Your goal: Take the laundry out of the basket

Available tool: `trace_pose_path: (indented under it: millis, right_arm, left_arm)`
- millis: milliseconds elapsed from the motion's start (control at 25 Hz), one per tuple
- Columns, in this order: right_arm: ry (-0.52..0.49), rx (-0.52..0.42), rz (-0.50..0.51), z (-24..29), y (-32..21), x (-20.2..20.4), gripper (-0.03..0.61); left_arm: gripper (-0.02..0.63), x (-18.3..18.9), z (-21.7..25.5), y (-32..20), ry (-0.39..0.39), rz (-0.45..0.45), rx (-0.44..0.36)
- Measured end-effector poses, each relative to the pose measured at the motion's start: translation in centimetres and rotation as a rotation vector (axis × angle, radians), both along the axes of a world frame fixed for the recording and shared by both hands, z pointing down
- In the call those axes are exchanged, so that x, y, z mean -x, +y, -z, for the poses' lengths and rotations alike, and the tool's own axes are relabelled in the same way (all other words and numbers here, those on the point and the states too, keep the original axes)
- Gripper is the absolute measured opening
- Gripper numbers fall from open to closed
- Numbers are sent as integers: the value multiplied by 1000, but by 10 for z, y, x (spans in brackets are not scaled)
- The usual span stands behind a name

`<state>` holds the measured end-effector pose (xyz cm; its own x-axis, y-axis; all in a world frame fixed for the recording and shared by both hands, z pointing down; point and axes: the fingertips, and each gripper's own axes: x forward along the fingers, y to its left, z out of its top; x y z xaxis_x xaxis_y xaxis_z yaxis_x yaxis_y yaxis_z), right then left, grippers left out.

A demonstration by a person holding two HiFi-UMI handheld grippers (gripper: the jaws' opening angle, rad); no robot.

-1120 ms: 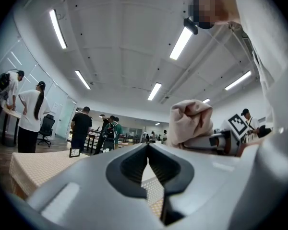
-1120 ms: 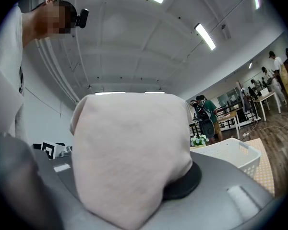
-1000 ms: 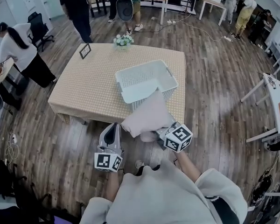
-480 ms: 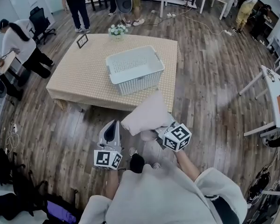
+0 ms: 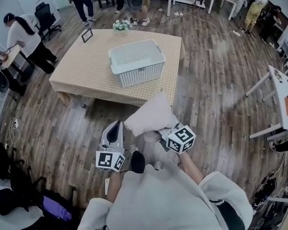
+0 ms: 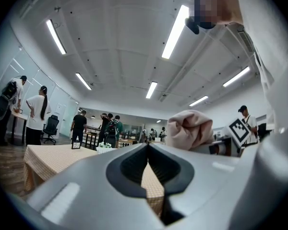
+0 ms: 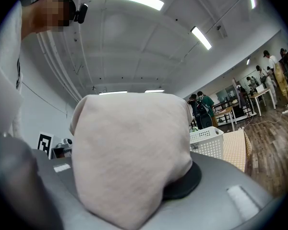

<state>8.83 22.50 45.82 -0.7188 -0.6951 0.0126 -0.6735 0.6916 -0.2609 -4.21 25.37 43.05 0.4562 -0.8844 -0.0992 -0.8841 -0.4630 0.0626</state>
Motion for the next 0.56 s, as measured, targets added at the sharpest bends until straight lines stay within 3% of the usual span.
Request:
trace_pose_path:
  millis: [560]
  right_arm:
    - [19,-22,-2,12,1,-5,184]
  left_arm:
    - [11,-4,11,4,10,2,-27]
